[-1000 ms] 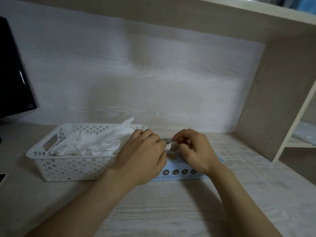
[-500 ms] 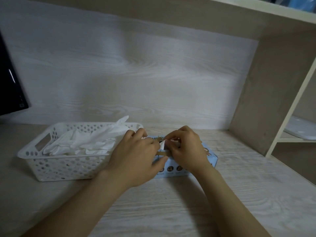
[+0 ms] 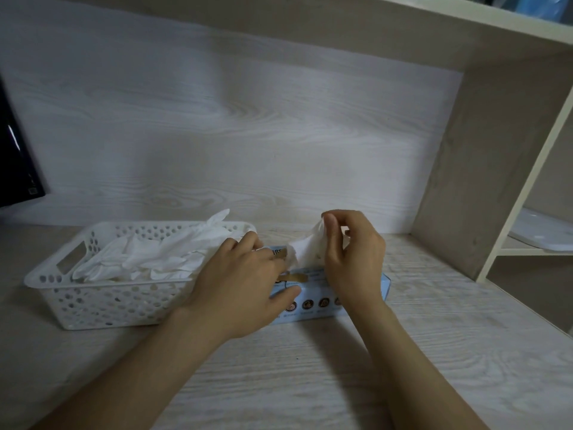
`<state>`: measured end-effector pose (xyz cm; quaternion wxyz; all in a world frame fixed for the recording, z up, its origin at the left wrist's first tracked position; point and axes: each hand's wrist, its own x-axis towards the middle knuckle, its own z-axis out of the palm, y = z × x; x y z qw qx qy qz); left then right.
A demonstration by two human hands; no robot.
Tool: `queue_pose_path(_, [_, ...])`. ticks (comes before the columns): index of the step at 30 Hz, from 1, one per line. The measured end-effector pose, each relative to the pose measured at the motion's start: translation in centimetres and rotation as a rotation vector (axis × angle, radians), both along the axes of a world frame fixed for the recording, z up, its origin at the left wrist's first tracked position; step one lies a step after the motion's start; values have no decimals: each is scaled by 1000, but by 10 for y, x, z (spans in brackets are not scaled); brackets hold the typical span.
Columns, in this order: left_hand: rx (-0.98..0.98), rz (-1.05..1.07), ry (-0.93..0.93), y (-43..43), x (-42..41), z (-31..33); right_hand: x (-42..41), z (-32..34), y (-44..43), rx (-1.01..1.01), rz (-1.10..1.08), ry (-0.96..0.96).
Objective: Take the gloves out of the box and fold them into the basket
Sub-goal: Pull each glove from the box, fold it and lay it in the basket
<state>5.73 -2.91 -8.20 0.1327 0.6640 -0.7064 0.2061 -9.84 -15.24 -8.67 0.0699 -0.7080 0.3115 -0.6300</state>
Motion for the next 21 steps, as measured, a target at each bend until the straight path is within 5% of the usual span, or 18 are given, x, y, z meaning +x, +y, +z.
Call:
queue_pose_path(7, [37,19,62,2,-1,1,-4,13,16,-118,-10,-213])
queue_pose_path(12, [-62,14,312,3,-4,10,1,21,31,5,92,-299])
queue_pose_path(17, [-79,-30,461,6,-4,17,1,20,25,237,413,-231])
queue_pose_path(21, [-175,-167,657,4,1,21,1,24,28,485,645,-385])
